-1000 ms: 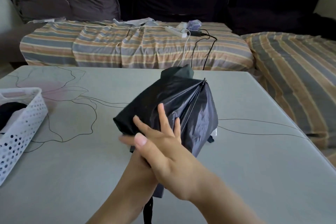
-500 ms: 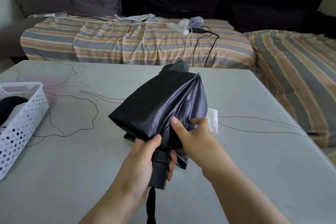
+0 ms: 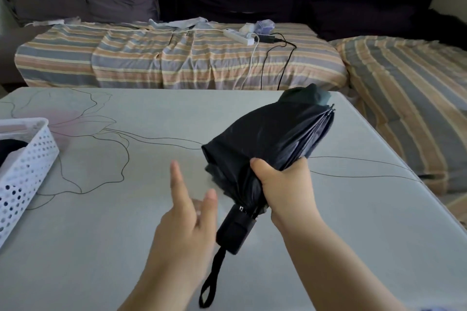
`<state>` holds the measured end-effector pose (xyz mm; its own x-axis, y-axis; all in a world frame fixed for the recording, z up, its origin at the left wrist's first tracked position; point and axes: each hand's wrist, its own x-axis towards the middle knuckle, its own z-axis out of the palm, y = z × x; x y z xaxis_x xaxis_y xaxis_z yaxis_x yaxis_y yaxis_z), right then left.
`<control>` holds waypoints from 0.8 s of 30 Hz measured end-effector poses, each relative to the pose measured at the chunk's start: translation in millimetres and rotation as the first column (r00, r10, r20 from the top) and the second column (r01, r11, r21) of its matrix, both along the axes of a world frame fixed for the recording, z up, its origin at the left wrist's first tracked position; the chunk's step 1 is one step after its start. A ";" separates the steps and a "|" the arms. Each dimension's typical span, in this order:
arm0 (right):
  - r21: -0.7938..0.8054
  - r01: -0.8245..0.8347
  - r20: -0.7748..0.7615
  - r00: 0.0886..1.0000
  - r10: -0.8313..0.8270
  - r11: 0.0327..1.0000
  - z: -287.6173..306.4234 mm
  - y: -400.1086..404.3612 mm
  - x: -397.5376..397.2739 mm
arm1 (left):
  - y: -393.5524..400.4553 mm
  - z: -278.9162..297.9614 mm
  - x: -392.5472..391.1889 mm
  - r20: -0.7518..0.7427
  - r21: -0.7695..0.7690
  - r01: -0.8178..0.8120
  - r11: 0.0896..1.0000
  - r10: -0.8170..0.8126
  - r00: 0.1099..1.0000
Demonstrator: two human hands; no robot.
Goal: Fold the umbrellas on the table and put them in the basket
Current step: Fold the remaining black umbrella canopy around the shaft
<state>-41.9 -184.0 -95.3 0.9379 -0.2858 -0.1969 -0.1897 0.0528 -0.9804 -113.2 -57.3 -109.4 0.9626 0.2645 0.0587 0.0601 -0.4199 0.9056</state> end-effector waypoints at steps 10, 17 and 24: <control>-0.065 -0.052 0.007 0.999 0.052 0.997 -2.1 20.8 -17.7 | -17.8 -15.5 8.3 0.026 0.274 0.170 0.947 -0.184 0.983; -0.033 -0.171 -0.046 0.984 0.170 0.985 -0.4 6.1 -15.1 | -2.6 -7.9 16.2 -0.018 -0.239 0.293 0.926 -0.306 0.952; -0.491 0.223 0.506 0.860 0.067 0.842 39.6 -63.6 6.6 | 11.8 -12.7 7.9 -0.039 -0.258 0.305 0.917 -0.325 0.945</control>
<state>-35.3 -247.6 -55.7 0.8331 -0.2828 0.4754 0.2990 -0.4928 -0.8171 -105.2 -45.5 -122.1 0.9972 -0.0570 -0.0493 0.0373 -0.1948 0.9801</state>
